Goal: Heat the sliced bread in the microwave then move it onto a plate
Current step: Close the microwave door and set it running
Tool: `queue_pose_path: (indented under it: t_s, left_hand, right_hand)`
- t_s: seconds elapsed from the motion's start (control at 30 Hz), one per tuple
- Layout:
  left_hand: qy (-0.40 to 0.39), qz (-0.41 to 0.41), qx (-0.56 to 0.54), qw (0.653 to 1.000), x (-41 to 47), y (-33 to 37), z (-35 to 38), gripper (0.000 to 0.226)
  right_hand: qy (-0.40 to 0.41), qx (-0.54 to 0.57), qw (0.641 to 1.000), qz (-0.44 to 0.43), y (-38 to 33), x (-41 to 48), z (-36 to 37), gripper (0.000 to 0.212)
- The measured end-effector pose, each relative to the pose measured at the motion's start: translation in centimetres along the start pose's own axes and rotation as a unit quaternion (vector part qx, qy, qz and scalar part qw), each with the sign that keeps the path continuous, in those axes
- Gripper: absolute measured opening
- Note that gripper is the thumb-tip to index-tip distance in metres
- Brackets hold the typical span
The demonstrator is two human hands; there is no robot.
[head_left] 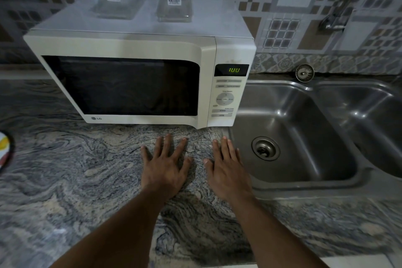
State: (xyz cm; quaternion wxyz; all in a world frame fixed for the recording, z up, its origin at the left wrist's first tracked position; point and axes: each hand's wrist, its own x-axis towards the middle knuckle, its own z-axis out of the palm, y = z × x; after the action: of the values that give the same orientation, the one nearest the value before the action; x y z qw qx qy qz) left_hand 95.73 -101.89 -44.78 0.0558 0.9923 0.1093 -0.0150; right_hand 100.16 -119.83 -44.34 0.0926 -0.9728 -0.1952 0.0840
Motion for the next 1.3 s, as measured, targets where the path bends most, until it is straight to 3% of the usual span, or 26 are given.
queue_pose_path:
  t_s: [0.4, 0.53, 0.67, 0.8, 1.0, 1.3]
  left_hand:
    - [-0.027, 0.007, -0.006, 1.000, 0.3, 0.5, -0.4, 0.065]
    - [-0.034, -0.003, -0.014, 0.999, 0.5, 0.7, -0.6, 0.065]
    - [-0.032, 0.013, -0.004, 0.999, 0.3, 1.4, -0.4, 0.068]
    - [-0.024, 0.014, -0.015, 0.999, 0.1, 1.4, -0.4, 0.063]
    - [-0.005, 0.010, -0.021, 1.000, 0.1, 1.3, 0.1, 0.062]
    - [0.003, 0.005, -0.022, 1.000, 0.2, 1.4, 0.1, 0.062]
  right_hand:
    - [0.005, 0.029, 1.000, -0.005, 0.4, 0.2, 0.0, 0.067]
    - [0.041, 0.102, 0.994, -0.001, 0.3, 0.2, -0.4, 0.064]
    - [0.134, 0.297, 0.940, 0.097, -0.5, 1.9, -1.7, 0.056]
    - [0.208, 0.390, 0.884, 0.150, -0.5, 5.1, -4.2, 0.065]
    - [0.236, 0.350, 0.891, 0.166, 0.2, 7.6, -5.5, 0.027]
    - [0.260, 0.330, 0.890, 0.177, 0.1, 7.7, -5.7, 0.023]
